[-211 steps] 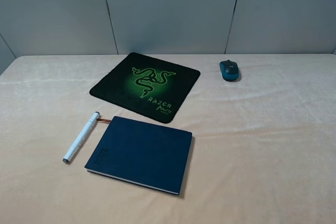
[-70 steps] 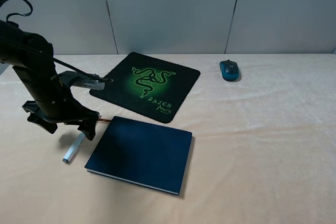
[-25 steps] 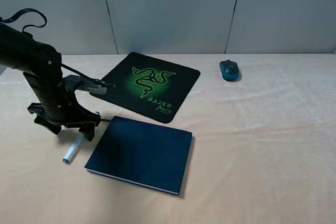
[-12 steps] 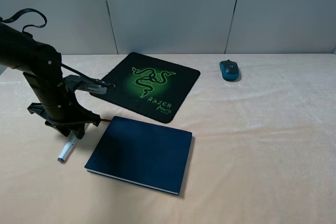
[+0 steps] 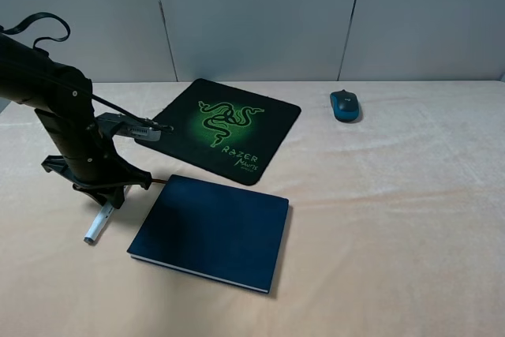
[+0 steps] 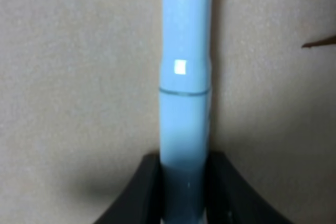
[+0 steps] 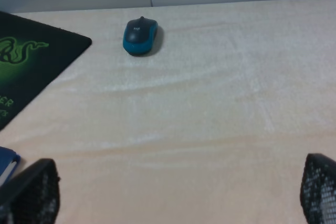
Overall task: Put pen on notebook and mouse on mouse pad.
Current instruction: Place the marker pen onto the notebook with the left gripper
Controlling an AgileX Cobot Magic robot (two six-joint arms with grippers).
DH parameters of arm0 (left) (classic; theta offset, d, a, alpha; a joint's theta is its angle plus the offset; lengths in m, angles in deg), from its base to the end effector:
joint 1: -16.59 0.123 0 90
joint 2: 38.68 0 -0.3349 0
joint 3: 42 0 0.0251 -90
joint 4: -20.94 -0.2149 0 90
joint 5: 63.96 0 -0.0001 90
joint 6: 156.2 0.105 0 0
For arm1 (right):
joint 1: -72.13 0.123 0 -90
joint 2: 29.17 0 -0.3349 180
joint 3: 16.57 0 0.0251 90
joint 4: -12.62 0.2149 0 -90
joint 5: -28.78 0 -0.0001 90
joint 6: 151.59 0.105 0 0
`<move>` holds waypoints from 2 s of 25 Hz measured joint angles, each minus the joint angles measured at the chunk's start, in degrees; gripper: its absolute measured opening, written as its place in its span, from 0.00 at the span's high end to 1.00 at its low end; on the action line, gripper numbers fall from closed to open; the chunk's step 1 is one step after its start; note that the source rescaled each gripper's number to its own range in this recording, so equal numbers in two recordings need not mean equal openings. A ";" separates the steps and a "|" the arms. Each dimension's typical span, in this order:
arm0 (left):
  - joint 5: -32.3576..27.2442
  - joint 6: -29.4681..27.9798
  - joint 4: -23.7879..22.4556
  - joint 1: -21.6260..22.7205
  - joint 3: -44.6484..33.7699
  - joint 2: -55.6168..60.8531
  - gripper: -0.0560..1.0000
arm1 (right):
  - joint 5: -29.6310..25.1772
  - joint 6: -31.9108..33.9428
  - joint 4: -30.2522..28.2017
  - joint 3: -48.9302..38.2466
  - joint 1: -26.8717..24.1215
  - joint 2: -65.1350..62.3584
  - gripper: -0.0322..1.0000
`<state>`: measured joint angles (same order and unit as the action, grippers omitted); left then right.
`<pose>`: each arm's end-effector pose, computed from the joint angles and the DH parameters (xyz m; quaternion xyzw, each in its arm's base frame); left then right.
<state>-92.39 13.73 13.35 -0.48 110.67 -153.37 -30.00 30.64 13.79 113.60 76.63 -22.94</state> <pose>0.2979 -0.0846 0.1700 0.1160 0.9891 0.0157 0.0892 -0.0733 -0.0039 0.2560 -0.0169 0.8424 0.0418 0.5369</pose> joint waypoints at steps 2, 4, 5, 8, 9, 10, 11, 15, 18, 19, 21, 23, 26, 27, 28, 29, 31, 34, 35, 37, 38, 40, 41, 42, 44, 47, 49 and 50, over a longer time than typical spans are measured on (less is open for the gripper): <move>0.00 0.00 0.02 0.00 0.00 0.00 0.95 | 0.00 0.00 0.00 0.00 0.00 0.00 0.00; 0.00 0.00 0.02 0.00 0.00 0.00 0.95 | 0.00 0.00 0.00 0.00 0.00 0.00 0.00; 0.00 -0.19 0.02 0.00 0.00 0.06 0.95 | 0.00 0.00 0.00 0.00 0.00 0.00 0.00; -0.10 -0.88 0.18 0.00 0.00 1.29 0.95 | 0.00 0.00 0.00 0.00 0.00 0.00 0.00; -0.24 -0.94 0.18 0.00 0.00 2.20 0.95 | 0.00 0.00 0.00 0.00 0.00 0.00 0.00; -0.50 -0.94 0.18 0.00 0.00 3.09 0.95 | 0.00 0.00 0.00 0.00 0.00 0.00 0.00; -0.83 -0.95 0.18 0.00 0.00 4.28 0.95 | 0.00 0.00 0.00 0.00 0.00 0.00 0.00; -2.95 -1.06 0.59 0.00 0.12 8.91 0.95 | 0.00 0.00 0.00 0.00 0.00 0.00 0.00; -4.74 -1.10 1.98 0.00 0.12 11.93 0.95 | 0.00 0.00 0.00 0.00 0.00 0.00 0.00; -5.34 -1.10 2.79 0.00 0.12 12.87 0.95 | 0.00 0.00 0.00 0.00 0.00 0.00 0.00; -6.10 -1.10 4.51 0.00 0.12 14.34 0.95 | 0.00 0.00 0.00 0.00 0.00 0.00 0.00; -6.98 -1.10 6.50 0.00 0.12 15.45 0.95 | 0.00 0.00 0.00 0.00 0.00 0.00 0.00; -8.59 -1.10 7.60 -0.76 0.12 15.64 0.95 | 0.00 0.00 0.00 0.00 0.00 0.00 0.00; -8.76 -1.10 8.07 -1.32 0.12 15.64 0.95 | 0.00 0.00 0.00 0.00 0.00 0.00 0.00; -8.76 -1.10 8.13 -2.15 0.12 15.64 0.95 | 0.00 0.00 0.00 0.00 0.00 0.00 0.00; -8.76 -1.10 8.17 -3.03 0.12 15.64 0.95 | 0.00 0.00 0.00 0.00 0.00 0.00 0.00; -8.76 -1.10 8.20 -4.53 0.12 15.64 0.95 | 0.00 0.00 0.00 0.00 0.00 0.00 0.00; -8.71 -1.10 8.20 -6.39 0.12 15.64 0.95 | 0.00 0.00 0.00 0.00 0.00 0.00 0.00; -8.71 -1.10 8.20 -6.94 0.12 15.64 0.95 | 0.00 0.00 0.00 0.00 0.00 0.00 0.00; -8.67 -0.66 8.20 -7.95 0.12 15.64 0.95 | 0.00 0.00 0.00 0.00 0.00 0.00 0.00; -8.67 0.05 8.20 -8.51 0.20 15.64 0.95 | 0.00 0.00 0.00 0.00 0.00 0.00 0.00; -9.04 2.13 8.20 -9.78 1.12 15.64 0.95 | 0.00 0.00 0.00 0.00 0.00 0.00 0.00; -9.30 3.47 8.20 -10.32 1.79 15.64 0.95 | 0.00 0.00 0.00 0.00 0.00 0.00 0.00; -9.78 5.05 8.20 -11.03 2.70 15.64 0.95 | 0.00 0.00 0.00 0.00 0.00 0.00 0.00; -11.24 8.04 8.20 -12.24 4.98 15.31 0.95 | 0.00 0.00 0.00 0.00 0.00 0.00 0.00; -15.66 12.79 8.20 -14.28 9.32 12.90 0.95 | 0.00 0.00 0.00 0.00 0.00 0.00 0.00; -19.07 17.07 8.27 -15.85 12.40 10.37 0.95 | 0.00 0.00 0.00 0.00 0.00 0.00 0.00; -20.92 19.46 8.51 -16.79 14.01 8.92 0.95 | 0.00 0.00 0.00 0.00 0.00 0.00 0.00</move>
<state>-113.31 33.19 21.86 -17.27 124.68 -144.44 -30.00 30.64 13.79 113.60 76.63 -22.94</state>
